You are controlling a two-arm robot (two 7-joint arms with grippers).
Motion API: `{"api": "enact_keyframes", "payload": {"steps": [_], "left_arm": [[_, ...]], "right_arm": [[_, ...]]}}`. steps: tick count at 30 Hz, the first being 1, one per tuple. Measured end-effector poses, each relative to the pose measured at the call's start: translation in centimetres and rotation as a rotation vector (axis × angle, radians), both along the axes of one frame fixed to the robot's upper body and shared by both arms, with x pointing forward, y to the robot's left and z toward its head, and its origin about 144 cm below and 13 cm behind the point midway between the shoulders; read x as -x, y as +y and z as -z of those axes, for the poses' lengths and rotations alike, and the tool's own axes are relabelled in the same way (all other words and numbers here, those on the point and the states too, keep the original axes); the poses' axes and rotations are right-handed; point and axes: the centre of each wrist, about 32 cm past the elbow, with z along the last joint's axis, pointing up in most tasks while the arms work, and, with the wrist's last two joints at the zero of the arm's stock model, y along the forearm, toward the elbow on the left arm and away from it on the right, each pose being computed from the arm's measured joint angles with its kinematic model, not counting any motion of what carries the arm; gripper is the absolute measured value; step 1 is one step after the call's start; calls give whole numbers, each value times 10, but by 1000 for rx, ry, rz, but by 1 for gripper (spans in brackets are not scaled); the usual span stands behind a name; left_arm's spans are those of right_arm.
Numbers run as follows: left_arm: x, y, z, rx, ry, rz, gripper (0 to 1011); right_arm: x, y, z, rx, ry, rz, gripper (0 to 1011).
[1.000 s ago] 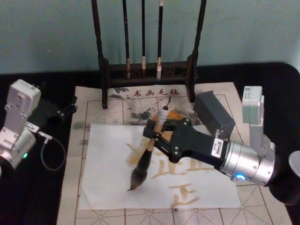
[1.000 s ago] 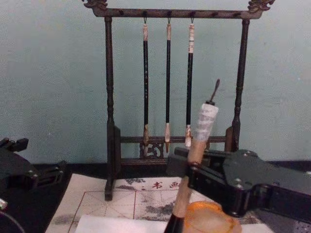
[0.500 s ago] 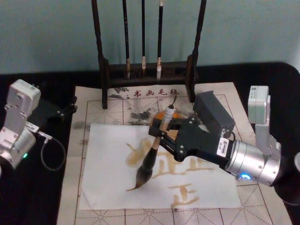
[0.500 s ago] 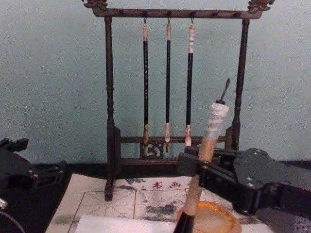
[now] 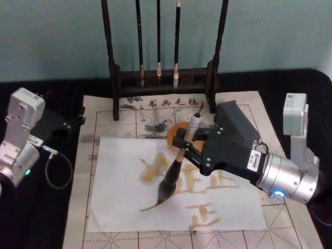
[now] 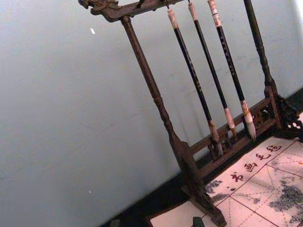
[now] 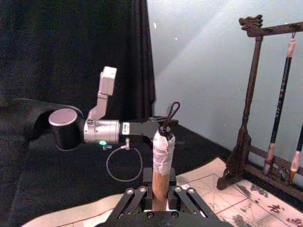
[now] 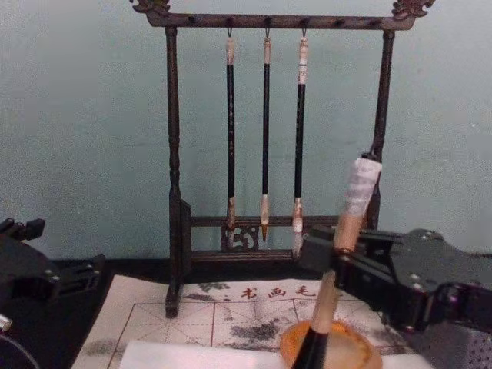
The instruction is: Pick up the brush from the inkstone, write on the paper, then place the brush back to its original position.
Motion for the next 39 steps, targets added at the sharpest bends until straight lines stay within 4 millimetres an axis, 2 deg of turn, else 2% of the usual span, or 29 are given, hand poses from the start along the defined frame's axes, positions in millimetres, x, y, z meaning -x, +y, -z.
{"api": "enact_keyframes", "payload": {"steps": [12, 23, 32, 39], "left_arm": [[0, 0, 0, 0, 0, 0, 1001], [0, 0, 0, 0, 0, 0, 1001], [0, 0, 0, 0, 0, 0, 1001], [0, 0, 0, 0, 0, 0, 1001]], "right_arm": [[2, -5, -5, 3, -18, 19, 189], [-2, -10, -20, -77, -17, 64, 189], [-14, -14, -30, -172, 24, 168, 189], [-29, -17, -36, -254, 138, 286, 189]]}}
